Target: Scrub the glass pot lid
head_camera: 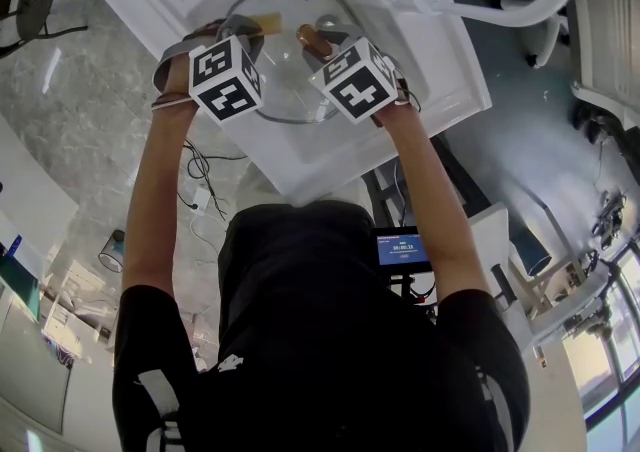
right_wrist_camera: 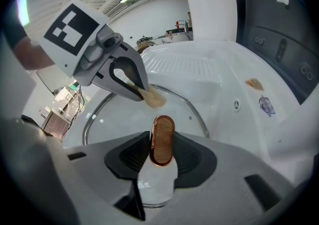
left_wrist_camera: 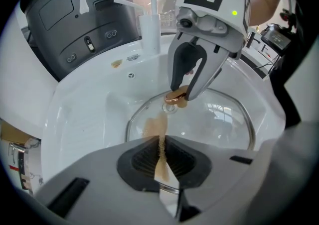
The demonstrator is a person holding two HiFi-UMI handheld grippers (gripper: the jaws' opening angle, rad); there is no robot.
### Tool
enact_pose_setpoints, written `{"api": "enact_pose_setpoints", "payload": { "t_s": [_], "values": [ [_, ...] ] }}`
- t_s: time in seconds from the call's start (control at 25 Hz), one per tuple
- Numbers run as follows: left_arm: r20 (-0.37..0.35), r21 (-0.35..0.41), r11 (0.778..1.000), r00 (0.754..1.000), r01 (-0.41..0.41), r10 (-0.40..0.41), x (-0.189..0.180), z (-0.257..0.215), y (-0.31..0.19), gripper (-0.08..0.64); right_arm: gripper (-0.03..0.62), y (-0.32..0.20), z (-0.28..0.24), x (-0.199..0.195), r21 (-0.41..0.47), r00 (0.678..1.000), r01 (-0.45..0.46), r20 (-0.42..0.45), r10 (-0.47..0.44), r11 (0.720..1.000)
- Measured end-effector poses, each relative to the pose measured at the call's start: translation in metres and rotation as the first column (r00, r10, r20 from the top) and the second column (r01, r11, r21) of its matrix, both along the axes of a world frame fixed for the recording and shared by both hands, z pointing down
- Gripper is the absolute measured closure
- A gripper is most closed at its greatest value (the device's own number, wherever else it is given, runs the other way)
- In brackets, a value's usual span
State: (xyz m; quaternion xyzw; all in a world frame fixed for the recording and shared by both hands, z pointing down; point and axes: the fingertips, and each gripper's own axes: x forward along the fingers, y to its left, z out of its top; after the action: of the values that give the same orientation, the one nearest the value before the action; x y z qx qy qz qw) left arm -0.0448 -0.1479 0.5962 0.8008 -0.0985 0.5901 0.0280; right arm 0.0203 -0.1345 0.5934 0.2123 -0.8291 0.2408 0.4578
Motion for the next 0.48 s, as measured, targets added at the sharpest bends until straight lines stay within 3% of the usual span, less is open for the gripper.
{"api": "enact_pose_setpoints", "payload": {
  "t_s": [0.48],
  "values": [
    [-0.003,-0.013,0.999,1.000,0.030,-0.030,-0.003,0.006,-0.020,0.540,0.466,0.000,0.000,0.001,-0.003,1.000,-0.001,0.000,0.001,1.000]
  ]
}}
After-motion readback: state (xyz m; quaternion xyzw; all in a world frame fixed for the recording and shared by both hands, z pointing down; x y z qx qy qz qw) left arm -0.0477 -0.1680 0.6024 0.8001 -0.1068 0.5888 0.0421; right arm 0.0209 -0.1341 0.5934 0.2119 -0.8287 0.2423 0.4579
